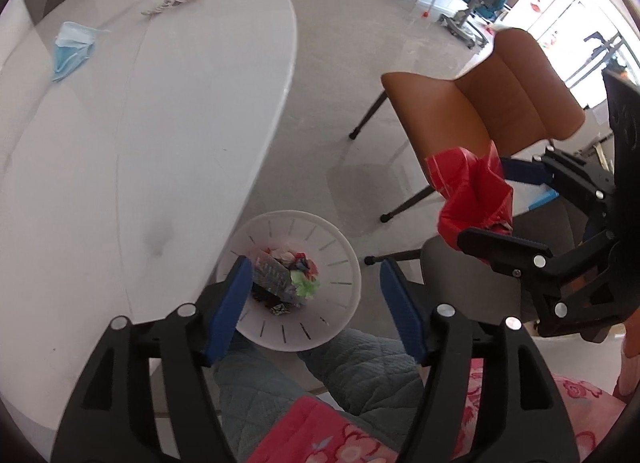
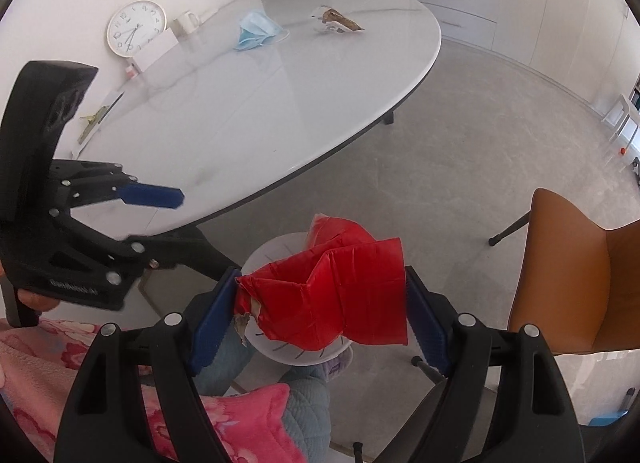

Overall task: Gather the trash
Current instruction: 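Open the left gripper over the white bin while the right gripper carries the red paper there, then open the right gripper to drop the red paper into the bin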

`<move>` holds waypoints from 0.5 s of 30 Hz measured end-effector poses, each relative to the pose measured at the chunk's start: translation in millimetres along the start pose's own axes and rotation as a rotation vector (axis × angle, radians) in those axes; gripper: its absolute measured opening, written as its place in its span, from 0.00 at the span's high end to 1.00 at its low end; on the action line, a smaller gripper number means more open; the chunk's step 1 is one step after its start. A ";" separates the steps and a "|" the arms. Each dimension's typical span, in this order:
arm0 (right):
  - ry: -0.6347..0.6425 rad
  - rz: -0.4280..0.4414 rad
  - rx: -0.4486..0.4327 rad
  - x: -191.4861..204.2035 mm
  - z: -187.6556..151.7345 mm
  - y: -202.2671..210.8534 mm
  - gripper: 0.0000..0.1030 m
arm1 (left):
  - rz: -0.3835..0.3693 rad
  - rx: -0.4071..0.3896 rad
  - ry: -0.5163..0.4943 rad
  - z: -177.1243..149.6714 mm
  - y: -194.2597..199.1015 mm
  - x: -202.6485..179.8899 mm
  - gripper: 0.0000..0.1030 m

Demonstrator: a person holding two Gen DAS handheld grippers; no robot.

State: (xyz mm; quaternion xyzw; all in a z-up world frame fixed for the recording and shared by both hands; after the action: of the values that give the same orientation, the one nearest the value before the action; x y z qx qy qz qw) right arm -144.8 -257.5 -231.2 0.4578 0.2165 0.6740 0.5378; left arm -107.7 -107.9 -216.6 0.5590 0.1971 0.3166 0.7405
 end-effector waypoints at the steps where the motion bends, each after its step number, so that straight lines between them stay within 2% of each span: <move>1: 0.003 0.001 0.000 -0.1 0.4 -0.3 0.23 | 0.014 -0.006 0.020 1.6 2.0 5.7 0.32; 6: 0.012 0.021 -0.005 2.9 0.1 -1.3 0.22 | 0.093 -0.049 0.127 2.1 22.3 39.8 0.18; 10: 0.025 0.040 0.015 8.2 1.3 -10.5 0.22 | 0.174 -0.074 0.195 7.4 33.4 66.9 0.14; 15: 0.035 0.066 0.051 16.7 2.0 -28.5 0.21 | 0.199 -0.068 0.284 8.4 38.0 97.6 0.11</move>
State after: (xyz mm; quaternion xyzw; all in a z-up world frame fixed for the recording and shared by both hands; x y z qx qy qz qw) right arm -128.1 -233.1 -246.1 0.4663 0.2275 0.6938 0.4995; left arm -41.2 -39.9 -171.8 0.5000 0.2327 0.4707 0.6886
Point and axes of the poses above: each gripper's, at about its wrist camera, not at the fingertips, and y roughly against the way its jaws point, x to its left, z to its top, the point moved 1 cm from there along -y, roughly the way its jaws point, and after that the axes turned 15 degrees about z, right-handed, at the moved point
